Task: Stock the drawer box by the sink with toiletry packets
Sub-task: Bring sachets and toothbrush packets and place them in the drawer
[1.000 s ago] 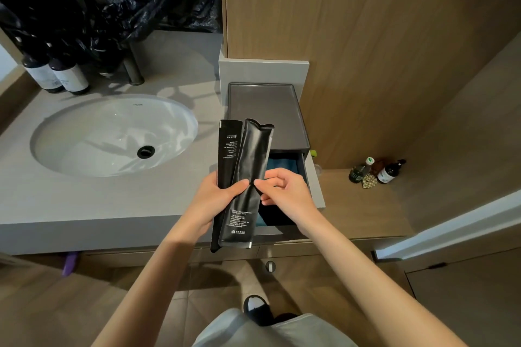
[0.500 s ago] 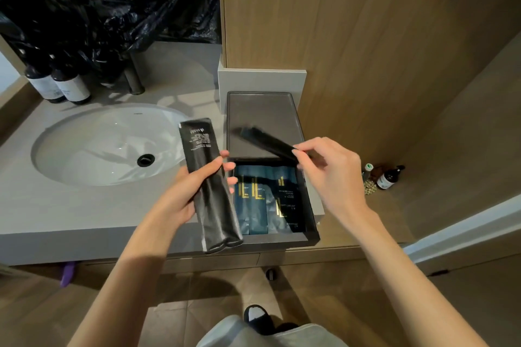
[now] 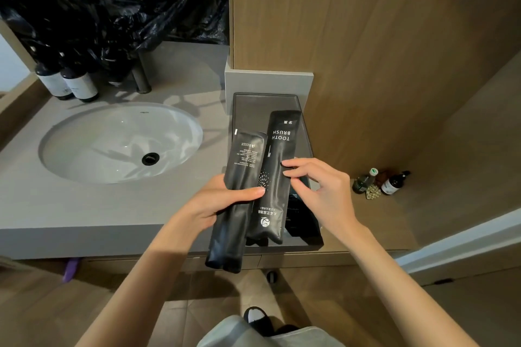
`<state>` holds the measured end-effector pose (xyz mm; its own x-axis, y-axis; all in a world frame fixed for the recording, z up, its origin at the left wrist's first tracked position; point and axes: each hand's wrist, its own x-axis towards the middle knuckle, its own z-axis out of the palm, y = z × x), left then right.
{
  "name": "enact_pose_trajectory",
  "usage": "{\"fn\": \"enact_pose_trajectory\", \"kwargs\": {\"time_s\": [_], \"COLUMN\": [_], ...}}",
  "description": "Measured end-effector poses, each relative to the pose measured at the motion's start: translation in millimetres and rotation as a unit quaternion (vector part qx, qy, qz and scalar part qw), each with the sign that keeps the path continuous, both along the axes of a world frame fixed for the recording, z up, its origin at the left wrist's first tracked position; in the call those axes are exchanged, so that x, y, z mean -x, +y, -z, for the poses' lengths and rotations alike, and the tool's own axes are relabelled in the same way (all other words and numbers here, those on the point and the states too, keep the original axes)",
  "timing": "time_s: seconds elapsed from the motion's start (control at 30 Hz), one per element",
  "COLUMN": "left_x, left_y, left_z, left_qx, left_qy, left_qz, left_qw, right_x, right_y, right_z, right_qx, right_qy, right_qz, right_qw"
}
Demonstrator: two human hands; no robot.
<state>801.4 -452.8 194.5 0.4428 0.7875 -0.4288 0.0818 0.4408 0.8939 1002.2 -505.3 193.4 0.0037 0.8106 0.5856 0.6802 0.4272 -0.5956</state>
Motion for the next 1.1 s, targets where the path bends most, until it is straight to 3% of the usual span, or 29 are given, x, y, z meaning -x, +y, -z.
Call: {"fn": "enact_pose_trajectory", "kwargs": {"time_s": [0.13, 0.27, 0.37, 0.53, 0.6, 0.67, 0.77, 0.9, 1.0, 1.1], "left_x": [-3.2, -4.9, -3.8, 3.1, 6.8, 10.5, 15.4, 18.9, 20.6, 22.6], "left_y": [-4.1, -5.9, -5.4, -2.6, 0.3, 3.9, 7.1, 10.1, 12.4, 11.8], "left_z": [-1.4, -3.6, -2.1, 0.1, -3.4, -8.0, -14.4, -18.9, -19.0, -20.2], "left_qx": [-0.030, -0.036, -0.038, -0.075, -0.109, -0.140, -0.179, -0.237, -0.272, -0.286], "left_qy": [0.001, -0.002, 0.002, 0.079, 0.127, 0.159, 0.199, 0.249, 0.279, 0.278], "left_qz": [-0.034, -0.075, -0.082, -0.030, 0.006, 0.044, 0.086, 0.121, 0.143, 0.137], "left_qw": [0.999, 0.997, 0.996, 0.994, 0.986, 0.976, 0.960, 0.931, 0.910, 0.907], "right_x": [6.5, 13.3, 17.3, 12.1, 4.0, -4.8, -13.5, -13.0, -8.3, -10.7], "right_y": [2.1, 4.8, 3.5, 6.4, 12.9, 19.7, 31.4, 48.0, 55.3, 58.0], "right_z": [-2.3, -6.3, -4.0, -14.2, -24.3, -37.2, -59.6, -76.6, -81.4, -77.9], "right_qx": [0.066, 0.192, 0.204, 0.192, 0.185, 0.184, 0.193, 0.256, 0.305, 0.302], "right_qy": [0.103, 0.291, 0.306, 0.198, 0.107, -0.040, -0.248, -0.360, -0.395, -0.372], "right_qz": [0.001, -0.026, -0.026, 0.009, 0.008, 0.012, 0.008, -0.040, -0.081, -0.122], "right_qw": [0.992, 0.937, 0.930, 0.961, 0.977, 0.982, 0.949, 0.896, 0.863, 0.869]}}
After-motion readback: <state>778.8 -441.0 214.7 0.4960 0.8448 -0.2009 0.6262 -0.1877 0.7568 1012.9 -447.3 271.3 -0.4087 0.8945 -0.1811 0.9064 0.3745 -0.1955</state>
